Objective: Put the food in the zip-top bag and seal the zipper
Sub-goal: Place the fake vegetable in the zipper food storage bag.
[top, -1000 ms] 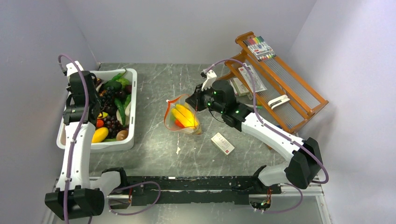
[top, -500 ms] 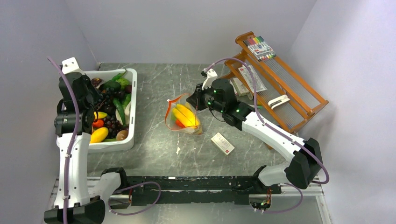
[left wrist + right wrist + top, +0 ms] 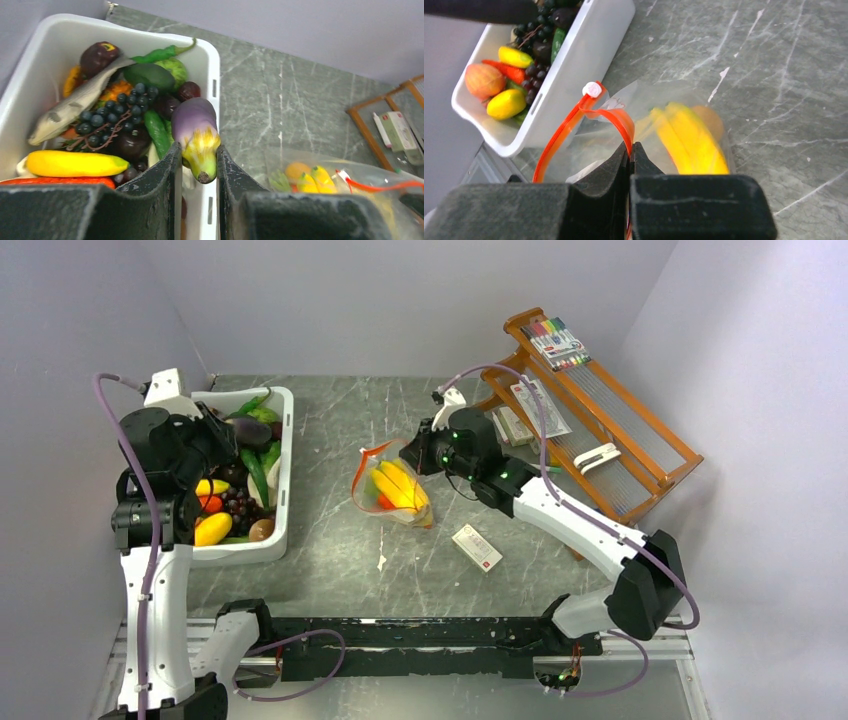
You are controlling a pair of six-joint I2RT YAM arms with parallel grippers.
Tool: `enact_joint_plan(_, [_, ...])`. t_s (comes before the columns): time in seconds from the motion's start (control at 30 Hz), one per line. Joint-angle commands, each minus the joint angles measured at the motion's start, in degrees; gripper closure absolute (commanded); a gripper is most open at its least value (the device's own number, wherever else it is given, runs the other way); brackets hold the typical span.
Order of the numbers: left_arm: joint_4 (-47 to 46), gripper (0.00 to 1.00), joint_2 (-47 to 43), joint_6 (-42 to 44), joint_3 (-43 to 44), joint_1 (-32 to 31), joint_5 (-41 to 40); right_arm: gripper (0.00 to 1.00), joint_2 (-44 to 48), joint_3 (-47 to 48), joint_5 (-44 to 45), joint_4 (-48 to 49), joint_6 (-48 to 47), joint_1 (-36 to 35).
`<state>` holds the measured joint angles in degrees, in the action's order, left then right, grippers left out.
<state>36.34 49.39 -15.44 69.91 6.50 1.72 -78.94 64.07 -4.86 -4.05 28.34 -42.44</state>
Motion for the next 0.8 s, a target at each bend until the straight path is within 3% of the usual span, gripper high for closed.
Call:
enact_joint_plan(0.0, [-2.3, 0.93, -1.1, -0.8, -1.0, 0.2, 8.5, 1.0, -2.4, 4.4, 7.7, -4.7, 3.7, 0.3])
enact_joint_plan(0.23, [-3.4, 0.93, -0.1, -2.9, 0.2, 0.1, 26.5, 1.0, -5.2, 9.9, 7.2, -9.1, 5.6, 2.0])
enact_joint_plan(0.53, [-5.8, 0.93, -1.4, -5.0, 0.6, 0.2, 33.3, 1.0, -4.8, 8.9, 2.2, -4.3, 1.9, 2.0])
enact_joint_plan(0.77, [-10.7, 0.93, -0.3, -9.6, -0.9, 0.2, 47.2, 1.0, -4.8, 8.7, 0.7, -2.1, 1.0, 2.0])
